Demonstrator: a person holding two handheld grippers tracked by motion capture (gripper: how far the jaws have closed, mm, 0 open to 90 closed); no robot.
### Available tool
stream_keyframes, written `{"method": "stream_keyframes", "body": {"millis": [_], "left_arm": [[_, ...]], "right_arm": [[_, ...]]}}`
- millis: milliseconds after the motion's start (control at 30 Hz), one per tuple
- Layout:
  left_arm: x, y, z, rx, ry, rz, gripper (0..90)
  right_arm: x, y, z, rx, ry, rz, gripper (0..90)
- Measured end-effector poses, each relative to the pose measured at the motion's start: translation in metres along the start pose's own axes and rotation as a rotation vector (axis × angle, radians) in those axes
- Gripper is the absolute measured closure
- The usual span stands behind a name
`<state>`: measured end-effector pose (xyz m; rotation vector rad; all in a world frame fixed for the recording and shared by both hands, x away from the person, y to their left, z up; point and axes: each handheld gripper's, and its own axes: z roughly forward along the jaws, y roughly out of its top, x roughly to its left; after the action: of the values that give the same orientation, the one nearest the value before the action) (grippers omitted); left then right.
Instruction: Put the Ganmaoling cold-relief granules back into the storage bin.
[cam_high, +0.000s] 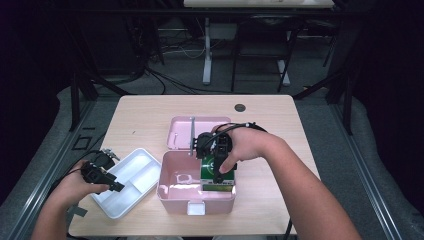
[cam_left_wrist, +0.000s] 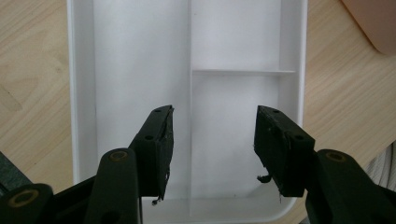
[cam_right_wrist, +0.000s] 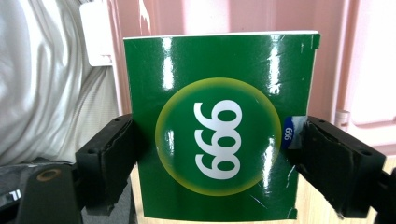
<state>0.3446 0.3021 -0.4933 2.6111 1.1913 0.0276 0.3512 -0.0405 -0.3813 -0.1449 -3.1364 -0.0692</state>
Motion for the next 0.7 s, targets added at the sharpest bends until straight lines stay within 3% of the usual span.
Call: {"method": "stream_keyframes", "body": {"millis": [333,700], "left_arm": [[0.0,0.0,0.001,0.004,0.001,0.008,47.6],[-0.001,0.001,0.001,0.005,-0.001,0.014,47.6]], "right_arm": [[-0.003,0.003,0.028,0.016,0.011,-0.006,16.0],[-0.005,0.0,0.051,0.027,-0.017,-0.02,15.9]]}}
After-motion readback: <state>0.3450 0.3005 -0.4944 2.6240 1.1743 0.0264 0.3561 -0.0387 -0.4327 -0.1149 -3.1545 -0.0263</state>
